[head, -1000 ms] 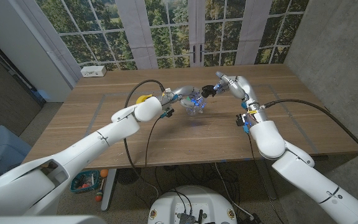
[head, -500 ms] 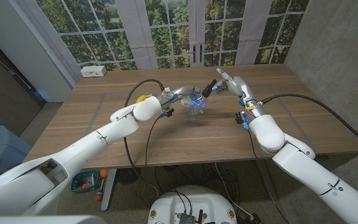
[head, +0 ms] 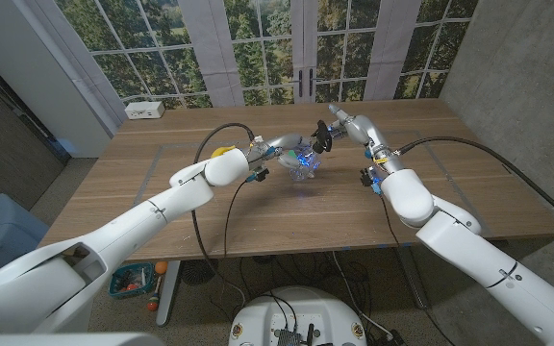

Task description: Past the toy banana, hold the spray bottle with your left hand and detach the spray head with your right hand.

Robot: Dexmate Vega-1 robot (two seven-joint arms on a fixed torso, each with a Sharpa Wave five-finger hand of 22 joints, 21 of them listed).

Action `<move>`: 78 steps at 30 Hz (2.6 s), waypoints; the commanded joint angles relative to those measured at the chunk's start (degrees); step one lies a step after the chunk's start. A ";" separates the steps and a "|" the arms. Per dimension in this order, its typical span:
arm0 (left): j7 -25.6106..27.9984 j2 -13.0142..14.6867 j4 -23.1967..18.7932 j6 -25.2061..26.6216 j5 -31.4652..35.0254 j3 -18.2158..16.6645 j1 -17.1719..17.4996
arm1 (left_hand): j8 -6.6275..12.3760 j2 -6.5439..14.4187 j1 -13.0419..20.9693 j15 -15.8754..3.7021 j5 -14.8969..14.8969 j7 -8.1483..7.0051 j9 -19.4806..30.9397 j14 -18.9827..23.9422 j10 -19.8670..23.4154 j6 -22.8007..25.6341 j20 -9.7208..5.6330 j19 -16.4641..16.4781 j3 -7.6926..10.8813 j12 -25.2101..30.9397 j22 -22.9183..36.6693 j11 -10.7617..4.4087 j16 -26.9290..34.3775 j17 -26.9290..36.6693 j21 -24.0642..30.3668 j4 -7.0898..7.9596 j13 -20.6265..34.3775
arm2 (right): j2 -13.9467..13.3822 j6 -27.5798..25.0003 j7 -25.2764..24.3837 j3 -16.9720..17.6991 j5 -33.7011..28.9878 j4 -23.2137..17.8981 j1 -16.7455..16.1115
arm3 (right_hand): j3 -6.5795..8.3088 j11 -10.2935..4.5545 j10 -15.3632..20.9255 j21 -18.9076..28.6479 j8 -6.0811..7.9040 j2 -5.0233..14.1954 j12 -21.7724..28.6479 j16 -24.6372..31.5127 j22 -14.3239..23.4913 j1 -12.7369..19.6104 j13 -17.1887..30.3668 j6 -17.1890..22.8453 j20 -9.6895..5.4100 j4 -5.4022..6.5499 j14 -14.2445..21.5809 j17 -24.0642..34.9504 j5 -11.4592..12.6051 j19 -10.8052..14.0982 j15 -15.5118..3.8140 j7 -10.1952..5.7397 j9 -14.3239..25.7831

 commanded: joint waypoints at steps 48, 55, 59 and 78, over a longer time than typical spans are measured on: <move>1.17 -4.38 9.86 -1.18 -6.44 0.05 -3.51 | -0.08 11.88 10.82 -14.49 0.16 -8.49 0.42 8.36 14.47 10.13 -4.52 -0.79 5.62 -0.61 -0.04 -13.38 -0.61 0.71 2.08 4.86 0.98 | 3.85 11.48 -11.04 1.43 -9.17 0.92 -5.79 | 10.17 -5.43 2.47 0.34 -1.70 -2.11 -1.47 11.06 0.83 23.89 3.94 -0.17 -1.57 -9.94 3.32 10.08 5.96 -1.64 -5.73 -7.77 4.76; 1.19 -5.37 12.94 -4.97 -8.65 -0.54 -3.83 | -0.11 11.84 10.78 -14.47 0.16 -8.51 0.45 8.42 14.48 10.14 -4.60 -0.83 5.65 -0.75 -0.07 -13.37 -0.71 0.75 2.27 4.87 1.01 | 4.19 3.88 -8.97 0.98 -10.65 -0.16 -4.47 | 7.47 -5.78 -10.62 0.04 -9.53 -6.05 -5.40 4.69 0.60 27.79 6.34 -17.04 -0.55 -8.26 -10.64 7.73 7.78 -8.56 -4.89 -9.42 3.86; -0.34 -5.96 15.01 -6.88 -10.58 -0.67 -4.44 | -0.14 11.84 10.75 -14.47 0.17 -8.54 0.40 8.42 14.50 10.20 -4.65 -0.93 5.67 -0.78 -0.09 -13.37 -0.78 0.76 2.33 4.89 1.08 | 3.47 -2.97 -4.97 0.76 -9.28 -1.60 -2.62 | 5.34 -5.76 -15.54 -0.85 -12.03 -6.99 -6.63 2.02 0.30 27.20 6.25 -21.12 0.17 -7.93 -15.56 6.40 5.97 -11.14 -3.17 -9.30 3.11; -10.27 -7.68 22.00 -12.85 -17.51 -0.33 -7.99 | -0.08 11.85 10.58 -14.46 0.27 -8.97 0.83 8.23 14.36 9.98 -4.75 -1.55 5.73 -1.16 -0.13 -13.34 -1.19 0.88 2.63 4.99 1.25 | -2.17 -15.16 4.52 -3.73 -6.46 -3.29 6.12 | 4.06 -4.50 -27.78 -3.88 -13.92 -7.54 -7.77 -3.26 -0.23 30.70 4.64 -26.22 0.87 -8.48 -25.21 3.55 1.46 -15.99 -0.51 -10.30 1.94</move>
